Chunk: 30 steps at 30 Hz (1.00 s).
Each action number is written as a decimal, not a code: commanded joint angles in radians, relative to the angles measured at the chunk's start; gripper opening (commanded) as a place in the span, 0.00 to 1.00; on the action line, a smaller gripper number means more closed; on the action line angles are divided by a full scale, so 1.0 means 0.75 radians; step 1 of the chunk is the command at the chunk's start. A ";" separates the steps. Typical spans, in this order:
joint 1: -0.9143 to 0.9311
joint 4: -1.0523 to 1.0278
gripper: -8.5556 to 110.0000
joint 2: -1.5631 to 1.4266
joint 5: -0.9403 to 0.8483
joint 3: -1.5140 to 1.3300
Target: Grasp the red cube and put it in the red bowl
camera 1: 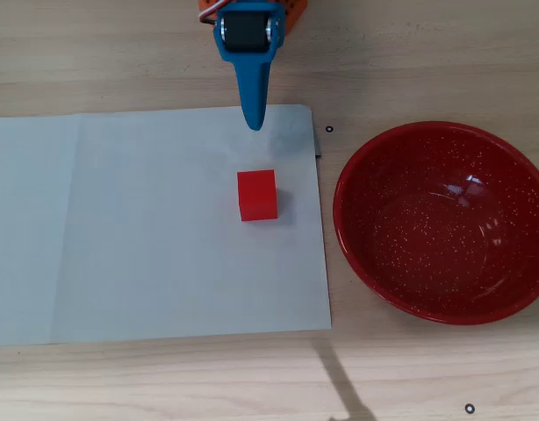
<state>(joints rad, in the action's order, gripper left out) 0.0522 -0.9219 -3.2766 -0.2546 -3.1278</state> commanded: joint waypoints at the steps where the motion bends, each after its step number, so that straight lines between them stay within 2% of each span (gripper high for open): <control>1: 0.037 -0.016 0.08 -0.016 0.045 -0.006; 8: 0.018 -0.151 0.08 0.137 0.094 0.221; 19: -0.022 -0.382 0.08 0.560 0.176 0.787; 30: -0.057 -0.556 0.17 1.023 0.184 1.286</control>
<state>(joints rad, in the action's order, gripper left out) 0.0430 -1.3254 -2.5188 -0.1427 -2.2979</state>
